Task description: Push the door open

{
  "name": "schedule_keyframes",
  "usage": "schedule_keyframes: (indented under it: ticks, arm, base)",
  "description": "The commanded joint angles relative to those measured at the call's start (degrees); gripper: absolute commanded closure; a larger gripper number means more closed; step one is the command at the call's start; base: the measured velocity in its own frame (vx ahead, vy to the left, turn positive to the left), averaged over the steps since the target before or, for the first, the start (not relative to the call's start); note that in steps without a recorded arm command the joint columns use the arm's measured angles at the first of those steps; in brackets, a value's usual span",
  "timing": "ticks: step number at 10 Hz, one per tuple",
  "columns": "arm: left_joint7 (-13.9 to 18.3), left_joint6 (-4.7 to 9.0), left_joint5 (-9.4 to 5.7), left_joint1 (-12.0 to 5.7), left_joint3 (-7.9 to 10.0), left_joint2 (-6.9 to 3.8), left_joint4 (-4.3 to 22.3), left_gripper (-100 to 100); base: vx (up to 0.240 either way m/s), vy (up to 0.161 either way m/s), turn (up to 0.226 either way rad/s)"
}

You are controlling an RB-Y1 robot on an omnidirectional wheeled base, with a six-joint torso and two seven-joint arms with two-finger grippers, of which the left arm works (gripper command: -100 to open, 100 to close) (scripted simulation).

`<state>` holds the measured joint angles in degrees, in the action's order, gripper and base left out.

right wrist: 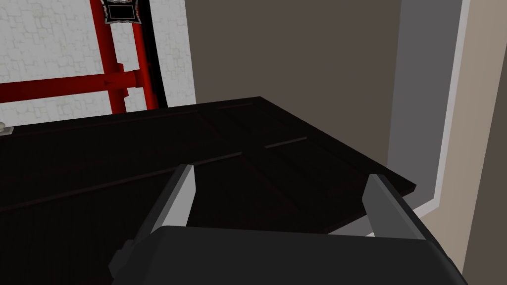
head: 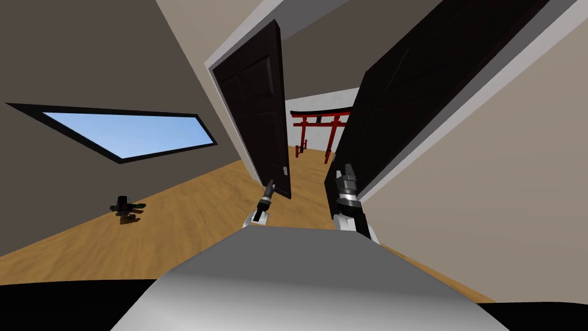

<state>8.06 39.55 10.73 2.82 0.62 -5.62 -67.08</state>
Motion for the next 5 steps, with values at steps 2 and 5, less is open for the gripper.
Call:
schedule_keyframes:
  ticks: [2, 5]
  arm:
    - [0.85, 1.07, 0.36, -1.81, -0.13, -0.11, 4.23, -100]
    - [1.36, 1.98, 0.62, -3.26, -0.19, -0.09, 7.62, -100]
  base:
    - [0.086, 0.076, -0.096]
    - [0.071, 0.072, -0.061]
